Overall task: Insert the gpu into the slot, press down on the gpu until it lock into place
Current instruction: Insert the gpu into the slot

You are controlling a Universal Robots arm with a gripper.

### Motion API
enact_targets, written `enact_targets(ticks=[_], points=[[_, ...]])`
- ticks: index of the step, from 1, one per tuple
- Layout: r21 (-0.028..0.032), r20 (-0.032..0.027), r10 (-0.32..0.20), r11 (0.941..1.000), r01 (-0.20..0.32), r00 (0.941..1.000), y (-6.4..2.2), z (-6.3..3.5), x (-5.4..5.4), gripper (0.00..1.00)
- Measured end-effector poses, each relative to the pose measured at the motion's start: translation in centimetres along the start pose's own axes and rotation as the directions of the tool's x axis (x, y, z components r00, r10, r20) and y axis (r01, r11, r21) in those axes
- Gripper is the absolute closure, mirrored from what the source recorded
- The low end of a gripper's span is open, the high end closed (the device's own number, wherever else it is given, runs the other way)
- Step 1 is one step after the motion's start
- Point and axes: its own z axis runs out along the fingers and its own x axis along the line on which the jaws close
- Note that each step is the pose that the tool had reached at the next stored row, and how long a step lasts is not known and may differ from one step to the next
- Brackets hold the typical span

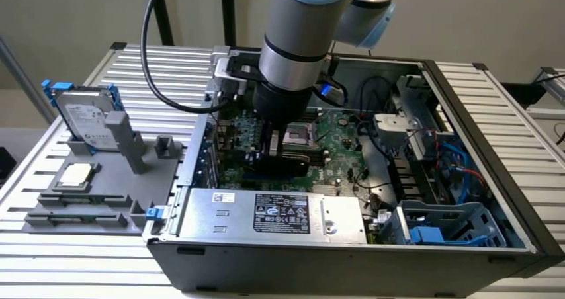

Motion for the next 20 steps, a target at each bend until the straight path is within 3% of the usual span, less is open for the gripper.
enact_targets(ticks=[6,13,20], points=[[-0.0024,-0.0002,0.000,1.0000,0.000,1.0000,-0.01,0.14,0.00,0.74],[-0.0224,-0.0005,0.001,0.9997,-0.001,1.0000,-0.01,0.05,0.00,0.74],[-0.0334,-0.0009,0.001,0.9994,-0.001,1.0000,-0.19,-0.03,0.00,0.74]])
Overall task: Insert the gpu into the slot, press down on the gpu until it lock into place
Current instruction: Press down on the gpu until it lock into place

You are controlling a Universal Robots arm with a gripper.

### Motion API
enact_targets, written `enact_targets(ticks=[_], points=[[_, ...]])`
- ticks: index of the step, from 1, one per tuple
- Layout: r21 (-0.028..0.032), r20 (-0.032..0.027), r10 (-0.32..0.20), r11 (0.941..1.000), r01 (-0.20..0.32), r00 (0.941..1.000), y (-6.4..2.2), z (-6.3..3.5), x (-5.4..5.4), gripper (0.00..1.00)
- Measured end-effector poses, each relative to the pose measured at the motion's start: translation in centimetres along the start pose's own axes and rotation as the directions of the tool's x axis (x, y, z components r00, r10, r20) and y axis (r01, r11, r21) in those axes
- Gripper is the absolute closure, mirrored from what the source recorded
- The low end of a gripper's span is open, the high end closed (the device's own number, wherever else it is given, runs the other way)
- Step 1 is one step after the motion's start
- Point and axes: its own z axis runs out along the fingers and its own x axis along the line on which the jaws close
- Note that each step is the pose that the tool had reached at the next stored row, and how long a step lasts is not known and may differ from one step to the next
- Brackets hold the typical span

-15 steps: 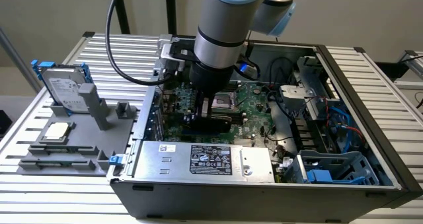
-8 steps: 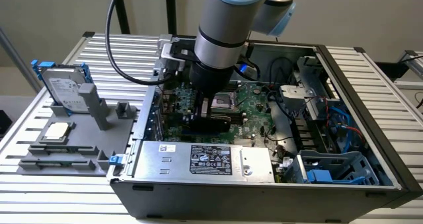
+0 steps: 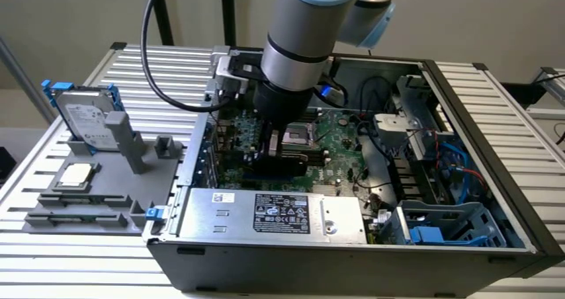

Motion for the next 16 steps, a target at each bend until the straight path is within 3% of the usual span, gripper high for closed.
enact_targets(ticks=[16], points=[[-0.0151,-0.0004,0.001,0.9999,-0.001,1.0000,-0.45,0.30,0.00,0.74]])
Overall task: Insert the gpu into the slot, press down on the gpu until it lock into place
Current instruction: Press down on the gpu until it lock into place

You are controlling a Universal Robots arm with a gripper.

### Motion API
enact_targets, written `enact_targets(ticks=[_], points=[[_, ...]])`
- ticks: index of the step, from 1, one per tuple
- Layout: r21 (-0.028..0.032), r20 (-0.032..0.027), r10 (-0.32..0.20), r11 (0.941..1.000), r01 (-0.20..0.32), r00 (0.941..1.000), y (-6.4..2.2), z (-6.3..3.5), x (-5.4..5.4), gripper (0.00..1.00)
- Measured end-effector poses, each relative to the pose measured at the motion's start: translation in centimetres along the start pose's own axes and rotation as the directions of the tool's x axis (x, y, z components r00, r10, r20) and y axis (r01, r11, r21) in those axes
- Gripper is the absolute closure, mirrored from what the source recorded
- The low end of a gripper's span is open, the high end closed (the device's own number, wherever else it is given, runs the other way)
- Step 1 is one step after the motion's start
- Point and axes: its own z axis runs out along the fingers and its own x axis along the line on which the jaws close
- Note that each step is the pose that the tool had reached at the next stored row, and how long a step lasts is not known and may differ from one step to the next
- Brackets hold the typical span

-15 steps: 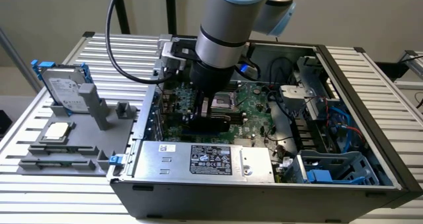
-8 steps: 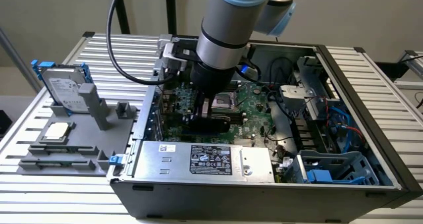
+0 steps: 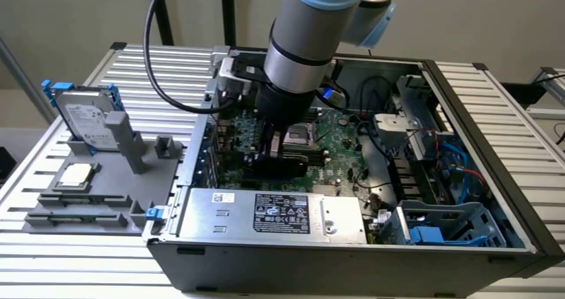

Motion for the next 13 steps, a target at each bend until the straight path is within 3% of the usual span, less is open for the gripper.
enact_targets(ticks=[13], points=[[-0.0020,0.0002,0.000,1.0000,0.000,1.0000,-0.20,0.52,0.00,0.74]])
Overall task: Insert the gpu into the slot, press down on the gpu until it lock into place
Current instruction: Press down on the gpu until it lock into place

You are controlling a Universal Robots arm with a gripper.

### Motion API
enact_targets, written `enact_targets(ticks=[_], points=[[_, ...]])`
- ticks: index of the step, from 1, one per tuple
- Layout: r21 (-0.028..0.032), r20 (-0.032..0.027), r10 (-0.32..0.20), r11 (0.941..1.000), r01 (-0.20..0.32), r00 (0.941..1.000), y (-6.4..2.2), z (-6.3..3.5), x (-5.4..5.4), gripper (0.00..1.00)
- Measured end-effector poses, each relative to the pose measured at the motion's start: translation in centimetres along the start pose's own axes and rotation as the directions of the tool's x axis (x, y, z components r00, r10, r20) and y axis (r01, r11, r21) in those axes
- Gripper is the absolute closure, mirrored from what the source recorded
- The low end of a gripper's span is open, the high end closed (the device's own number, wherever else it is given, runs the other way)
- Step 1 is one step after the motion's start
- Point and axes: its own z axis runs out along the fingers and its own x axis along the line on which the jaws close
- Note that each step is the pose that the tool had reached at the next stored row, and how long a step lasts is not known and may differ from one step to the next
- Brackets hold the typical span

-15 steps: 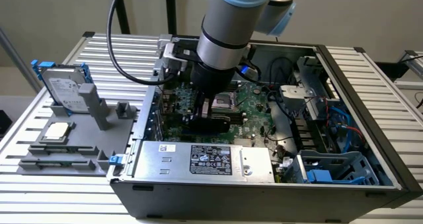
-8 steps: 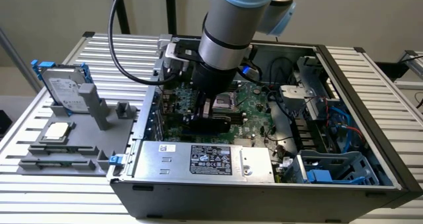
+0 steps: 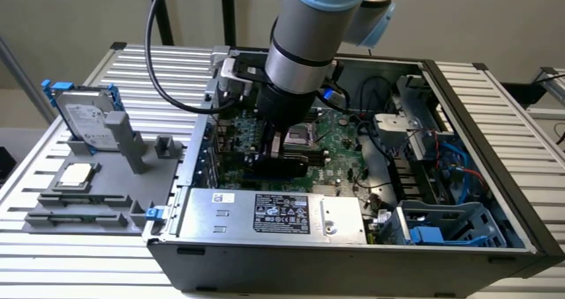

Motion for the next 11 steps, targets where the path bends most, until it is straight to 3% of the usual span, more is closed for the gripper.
enact_targets(ticks=[11], points=[[-0.0010,-0.0004,0.000,1.0000,0.000,1.0000,0.00,0.00,0.01,0.74]])
